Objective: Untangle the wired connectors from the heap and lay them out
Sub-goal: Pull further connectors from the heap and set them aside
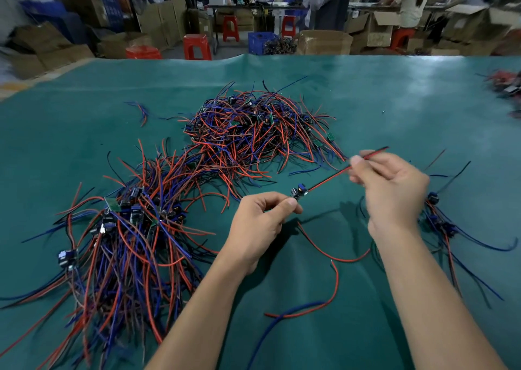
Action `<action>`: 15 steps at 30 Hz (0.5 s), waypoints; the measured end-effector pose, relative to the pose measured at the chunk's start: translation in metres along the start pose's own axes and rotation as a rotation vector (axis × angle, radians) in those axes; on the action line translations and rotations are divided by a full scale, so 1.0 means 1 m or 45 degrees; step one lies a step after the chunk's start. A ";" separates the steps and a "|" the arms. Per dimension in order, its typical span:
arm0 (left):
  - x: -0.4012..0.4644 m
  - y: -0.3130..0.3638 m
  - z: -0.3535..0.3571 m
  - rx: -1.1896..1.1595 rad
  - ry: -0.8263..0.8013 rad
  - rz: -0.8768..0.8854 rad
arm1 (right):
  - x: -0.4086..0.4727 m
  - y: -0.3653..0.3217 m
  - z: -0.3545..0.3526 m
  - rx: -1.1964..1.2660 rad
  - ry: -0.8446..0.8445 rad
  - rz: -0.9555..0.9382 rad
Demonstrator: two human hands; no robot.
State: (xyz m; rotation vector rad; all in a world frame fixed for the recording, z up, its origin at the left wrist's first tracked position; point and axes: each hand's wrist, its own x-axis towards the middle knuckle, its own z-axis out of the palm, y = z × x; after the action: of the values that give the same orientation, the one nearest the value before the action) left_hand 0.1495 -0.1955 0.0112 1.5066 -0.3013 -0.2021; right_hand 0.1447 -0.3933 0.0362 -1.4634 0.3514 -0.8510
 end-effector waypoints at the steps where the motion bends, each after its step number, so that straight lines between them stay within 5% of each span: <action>1: 0.000 0.001 0.000 0.002 0.019 -0.005 | 0.003 0.001 -0.003 0.077 0.120 0.028; 5: 0.002 0.003 0.000 -0.123 0.193 -0.005 | 0.010 0.001 -0.011 0.332 0.397 0.306; 8: 0.003 0.004 -0.001 -0.229 0.256 -0.009 | -0.002 -0.001 0.004 0.166 0.026 0.470; 11: 0.001 0.005 0.002 -0.183 0.165 0.000 | -0.030 0.001 0.026 -0.163 -0.549 0.283; 15: -0.002 0.005 0.004 -0.021 0.004 -0.021 | -0.048 0.001 0.037 -0.255 -0.699 0.068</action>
State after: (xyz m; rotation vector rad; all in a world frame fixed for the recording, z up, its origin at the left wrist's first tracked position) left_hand 0.1460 -0.1985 0.0164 1.4932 -0.2841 -0.2145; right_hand 0.1383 -0.3335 0.0265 -1.7962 0.0603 -0.3506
